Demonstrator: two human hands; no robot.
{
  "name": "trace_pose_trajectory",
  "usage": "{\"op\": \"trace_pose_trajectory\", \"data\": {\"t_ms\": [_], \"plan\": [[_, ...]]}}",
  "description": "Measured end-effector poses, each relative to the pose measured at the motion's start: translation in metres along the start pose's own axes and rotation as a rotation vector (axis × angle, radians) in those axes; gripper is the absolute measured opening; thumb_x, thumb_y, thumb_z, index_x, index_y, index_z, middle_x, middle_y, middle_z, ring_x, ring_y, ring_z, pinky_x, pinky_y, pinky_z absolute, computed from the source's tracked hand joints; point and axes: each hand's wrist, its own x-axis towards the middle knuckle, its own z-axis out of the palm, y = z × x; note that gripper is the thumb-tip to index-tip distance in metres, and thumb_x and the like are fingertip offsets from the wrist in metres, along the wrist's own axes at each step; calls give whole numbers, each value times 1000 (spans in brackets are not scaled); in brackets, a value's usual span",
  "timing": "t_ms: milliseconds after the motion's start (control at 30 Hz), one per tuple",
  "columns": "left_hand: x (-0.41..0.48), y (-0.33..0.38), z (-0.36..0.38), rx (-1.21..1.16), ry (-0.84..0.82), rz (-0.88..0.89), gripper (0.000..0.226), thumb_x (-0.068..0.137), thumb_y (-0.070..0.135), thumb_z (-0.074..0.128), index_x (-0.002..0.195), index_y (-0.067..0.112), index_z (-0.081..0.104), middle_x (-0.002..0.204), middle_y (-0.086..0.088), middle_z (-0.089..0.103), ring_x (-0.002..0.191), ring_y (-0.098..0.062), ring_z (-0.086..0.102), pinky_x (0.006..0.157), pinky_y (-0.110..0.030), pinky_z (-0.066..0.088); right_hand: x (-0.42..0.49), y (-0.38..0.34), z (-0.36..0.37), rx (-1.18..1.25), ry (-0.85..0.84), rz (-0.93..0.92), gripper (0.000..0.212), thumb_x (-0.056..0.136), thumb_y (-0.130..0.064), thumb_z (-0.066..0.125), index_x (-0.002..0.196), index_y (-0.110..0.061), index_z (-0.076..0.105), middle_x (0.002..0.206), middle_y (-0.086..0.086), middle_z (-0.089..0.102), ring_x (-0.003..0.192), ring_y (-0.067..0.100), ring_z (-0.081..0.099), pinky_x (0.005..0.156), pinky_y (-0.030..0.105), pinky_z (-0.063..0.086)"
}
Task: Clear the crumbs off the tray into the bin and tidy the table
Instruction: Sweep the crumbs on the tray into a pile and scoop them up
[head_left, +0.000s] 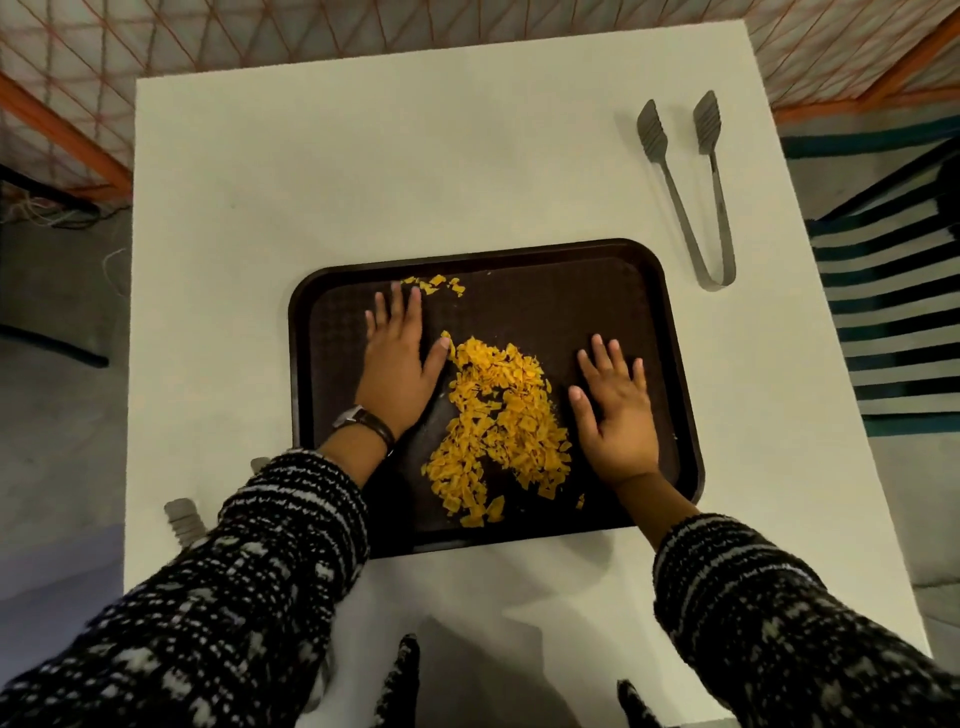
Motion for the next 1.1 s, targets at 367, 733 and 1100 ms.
{"op": "trace_pose_trajectory", "data": {"t_ms": [367,733,1100], "plan": [[15,36,17,-75,-58,173,62,96,40,26,147,7,12,156,-10,12,145,-17,5,118,-30,-4,-2,-1,0,-39,-1,33,66,91,-56,32,138,-11,44,151,7,32,143,16,17,119,43,8],[42,20,-1,8,-144,382,69,89,49,21,145,10,23,155,-7,20,144,-17,10,117,-30,1,-1,1,1,-48,-18,21,74,90,-63,25,138,-10,44,151,10,32,143,20,18,118,45,7],[38,21,-3,80,-286,574,69,88,50,25,143,8,30,151,-10,30,140,-15,23,116,-29,17,1,0,-1,-49,-36,20,74,88,-62,31,139,-10,42,152,9,29,144,20,15,119,39,3]]}}
